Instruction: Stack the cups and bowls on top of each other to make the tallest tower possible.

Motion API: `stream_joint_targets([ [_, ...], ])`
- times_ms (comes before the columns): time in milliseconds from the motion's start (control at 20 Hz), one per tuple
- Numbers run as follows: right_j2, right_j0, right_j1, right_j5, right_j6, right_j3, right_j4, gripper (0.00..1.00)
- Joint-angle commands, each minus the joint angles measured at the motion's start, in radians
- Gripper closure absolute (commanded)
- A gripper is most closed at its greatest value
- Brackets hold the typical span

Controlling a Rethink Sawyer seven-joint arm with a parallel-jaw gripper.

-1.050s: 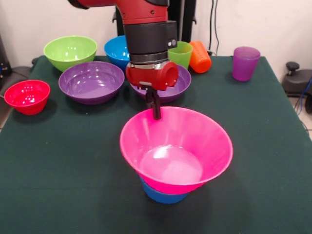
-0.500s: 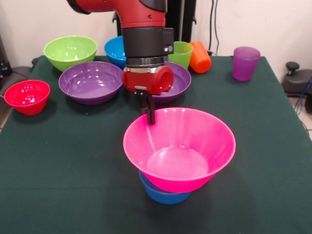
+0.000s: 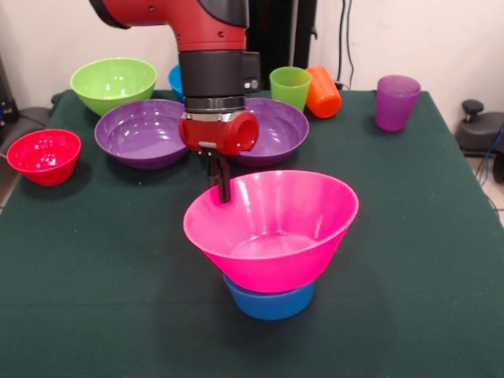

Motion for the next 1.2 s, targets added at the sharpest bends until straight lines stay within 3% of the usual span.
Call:
stream_joint_targets([
  [50, -0.054, -0.026, 0.101, 0.078, 0.016, 0.006, -0.084, 1.00],
  [350, -0.079, 0.004, 0.108, 0.076, 0.036, -0.029, -0.066, 1.00],
  [750, -0.083, 0.041, 0.036, 0.180, 0.065, -0.024, 0.013, 1.00],
  [850, -0.103, 0.088, 0.031, 0.215, 0.066, -0.034, 0.034, 1.00],
  [900, -0.147, 0.139, 0.010, 0.281, 0.057, -0.048, 0.054, 1.00],
  [1200, -0.135, 0.183, 0.004, 0.376, 0.060, -0.047, 0.090, 1.00],
])
